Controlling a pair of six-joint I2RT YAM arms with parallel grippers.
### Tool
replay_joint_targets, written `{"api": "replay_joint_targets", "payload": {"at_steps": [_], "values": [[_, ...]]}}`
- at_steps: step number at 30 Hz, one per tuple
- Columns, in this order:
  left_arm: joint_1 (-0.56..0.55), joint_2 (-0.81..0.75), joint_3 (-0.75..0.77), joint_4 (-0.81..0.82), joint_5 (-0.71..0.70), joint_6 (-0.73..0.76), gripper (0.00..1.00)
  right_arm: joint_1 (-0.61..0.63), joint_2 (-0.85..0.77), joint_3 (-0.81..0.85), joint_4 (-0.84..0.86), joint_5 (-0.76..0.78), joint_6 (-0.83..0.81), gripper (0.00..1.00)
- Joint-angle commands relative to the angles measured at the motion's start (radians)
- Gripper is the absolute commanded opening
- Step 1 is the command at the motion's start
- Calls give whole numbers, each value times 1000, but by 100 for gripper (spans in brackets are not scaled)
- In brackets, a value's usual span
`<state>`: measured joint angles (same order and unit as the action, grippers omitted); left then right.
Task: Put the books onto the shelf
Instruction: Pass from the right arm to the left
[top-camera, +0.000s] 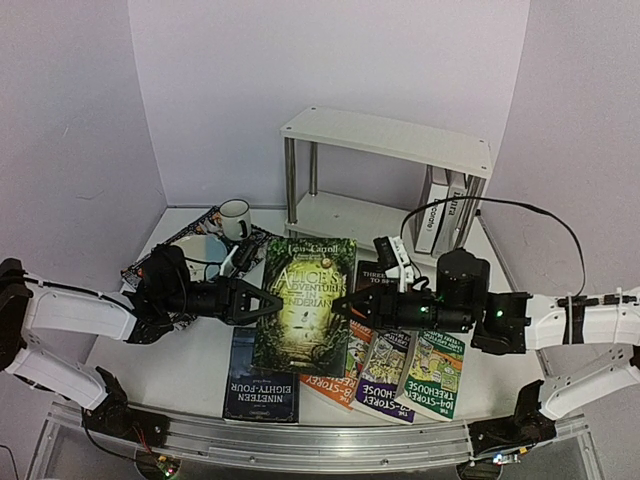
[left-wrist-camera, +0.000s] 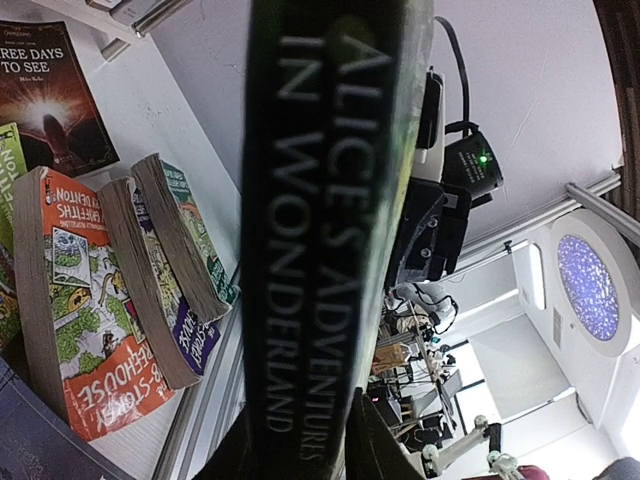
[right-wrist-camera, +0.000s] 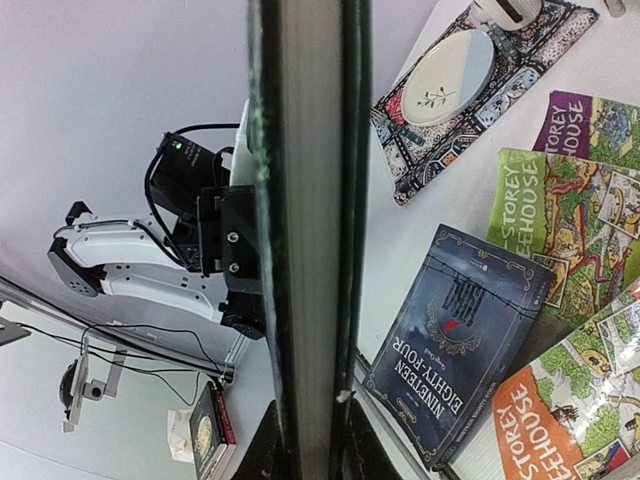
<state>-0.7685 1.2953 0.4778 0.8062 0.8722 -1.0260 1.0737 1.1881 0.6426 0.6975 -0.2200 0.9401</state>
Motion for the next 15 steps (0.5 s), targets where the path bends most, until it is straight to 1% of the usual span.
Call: {"api": "replay_joint_targets", "payload": {"at_steps": [1,2,5,9,13,15], "values": [[-7,-30,14,48,-7,-13,4,-1,29,65,98,21,-8,34],[-7,-28,13,48,-10,-16,3,-1,29,66,84,30,-17,40],[-6,-23,11,50,-25,-28,0,-1,16,77,-10,68,-79,61],[-3,-14,12,49,-58,-58,0,0,-26,105,-190,131,-198,78],[12,8,19,48,-88,-118,0,0,-81,141,-386,225,-342,85],[25,22,20,48,-107,-164,0,2,-97,164,-476,269,-413,86]]}}
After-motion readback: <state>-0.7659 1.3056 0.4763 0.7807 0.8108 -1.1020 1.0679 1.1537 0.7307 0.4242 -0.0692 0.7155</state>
